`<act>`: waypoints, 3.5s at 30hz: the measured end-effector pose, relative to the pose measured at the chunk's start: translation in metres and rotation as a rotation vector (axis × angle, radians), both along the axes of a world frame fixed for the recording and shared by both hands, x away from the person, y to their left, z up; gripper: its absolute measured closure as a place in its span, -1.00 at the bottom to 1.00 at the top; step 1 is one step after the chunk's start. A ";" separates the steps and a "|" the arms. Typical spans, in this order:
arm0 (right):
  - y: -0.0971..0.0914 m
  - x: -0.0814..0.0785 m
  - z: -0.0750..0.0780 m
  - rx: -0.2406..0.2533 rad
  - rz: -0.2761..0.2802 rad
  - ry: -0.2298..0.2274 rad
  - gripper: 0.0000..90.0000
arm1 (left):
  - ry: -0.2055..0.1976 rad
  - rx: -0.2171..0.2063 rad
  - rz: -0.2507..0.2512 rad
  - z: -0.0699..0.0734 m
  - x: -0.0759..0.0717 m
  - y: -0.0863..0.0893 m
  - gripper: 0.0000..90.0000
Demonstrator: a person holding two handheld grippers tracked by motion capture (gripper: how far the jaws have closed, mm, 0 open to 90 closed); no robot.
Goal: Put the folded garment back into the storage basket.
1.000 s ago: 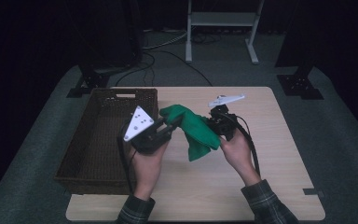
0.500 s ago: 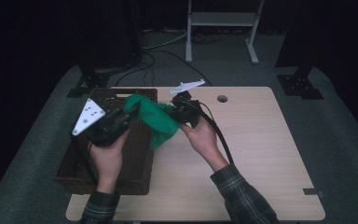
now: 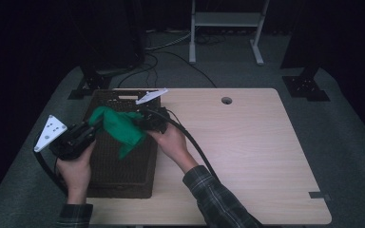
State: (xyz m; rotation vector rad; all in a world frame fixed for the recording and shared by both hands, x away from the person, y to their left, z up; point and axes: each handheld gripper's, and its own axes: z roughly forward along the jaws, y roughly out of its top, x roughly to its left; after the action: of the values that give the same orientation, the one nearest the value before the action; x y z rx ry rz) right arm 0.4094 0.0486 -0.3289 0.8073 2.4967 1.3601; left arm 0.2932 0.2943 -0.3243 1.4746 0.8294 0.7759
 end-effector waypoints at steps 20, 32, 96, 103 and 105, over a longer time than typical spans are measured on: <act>0.031 0.028 -0.046 -0.045 0.027 0.023 0.73 | 0.089 0.069 0.068 -0.029 0.010 0.016 0.67; 0.038 0.029 -0.051 -0.062 0.009 -0.004 0.73 | 0.111 0.078 0.094 -0.035 0.010 0.017 0.57; -0.086 0.007 -0.007 -0.073 -0.128 -0.046 -1.00 | 0.204 0.068 0.138 -0.038 0.023 0.017 -0.96; -0.155 -0.016 -0.010 -0.103 -0.198 -0.043 -1.00 | 0.208 0.064 0.133 -0.038 0.024 0.017 -0.99; -0.175 -0.023 -0.012 -0.077 -0.209 -0.035 -1.00 | 0.209 0.065 0.132 -0.038 0.024 0.017 -0.99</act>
State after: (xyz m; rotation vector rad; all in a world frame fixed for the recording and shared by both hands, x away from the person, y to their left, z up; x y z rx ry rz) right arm 0.3862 -0.1269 -0.3413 0.9861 2.3457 1.1903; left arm 0.3174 0.3111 -0.3626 1.5894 1.0768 0.7599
